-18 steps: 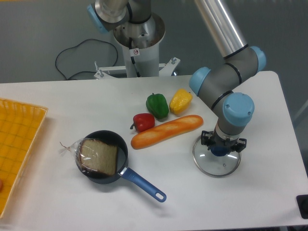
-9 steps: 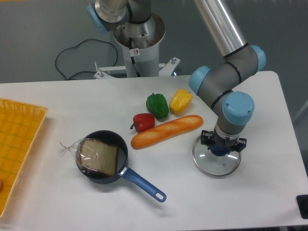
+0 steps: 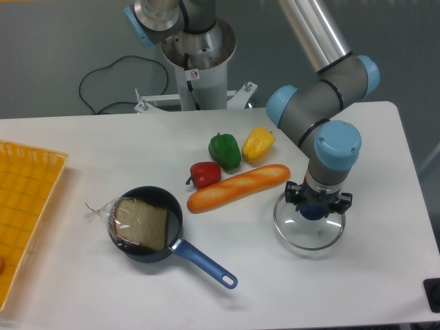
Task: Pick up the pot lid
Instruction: 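Lift the glass lid by its knob and move it toward the baguette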
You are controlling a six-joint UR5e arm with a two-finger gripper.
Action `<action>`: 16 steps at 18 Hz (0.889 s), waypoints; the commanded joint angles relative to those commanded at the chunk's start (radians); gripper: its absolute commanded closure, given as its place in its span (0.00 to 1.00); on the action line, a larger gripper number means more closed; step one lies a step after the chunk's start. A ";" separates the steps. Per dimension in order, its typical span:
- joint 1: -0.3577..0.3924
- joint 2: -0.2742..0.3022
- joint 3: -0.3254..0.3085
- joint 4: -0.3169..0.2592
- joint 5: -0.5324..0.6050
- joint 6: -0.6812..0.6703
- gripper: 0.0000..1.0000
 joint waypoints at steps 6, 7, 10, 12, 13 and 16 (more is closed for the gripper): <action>-0.029 0.055 0.018 -0.084 0.000 0.035 0.46; -0.029 0.069 0.020 -0.104 0.002 0.060 0.46; -0.029 0.091 0.020 -0.143 0.006 0.123 0.46; -0.029 0.091 0.020 -0.147 0.009 0.124 0.47; -0.028 0.092 0.020 -0.146 0.009 0.124 0.47; -0.029 0.097 0.020 -0.146 0.009 0.124 0.48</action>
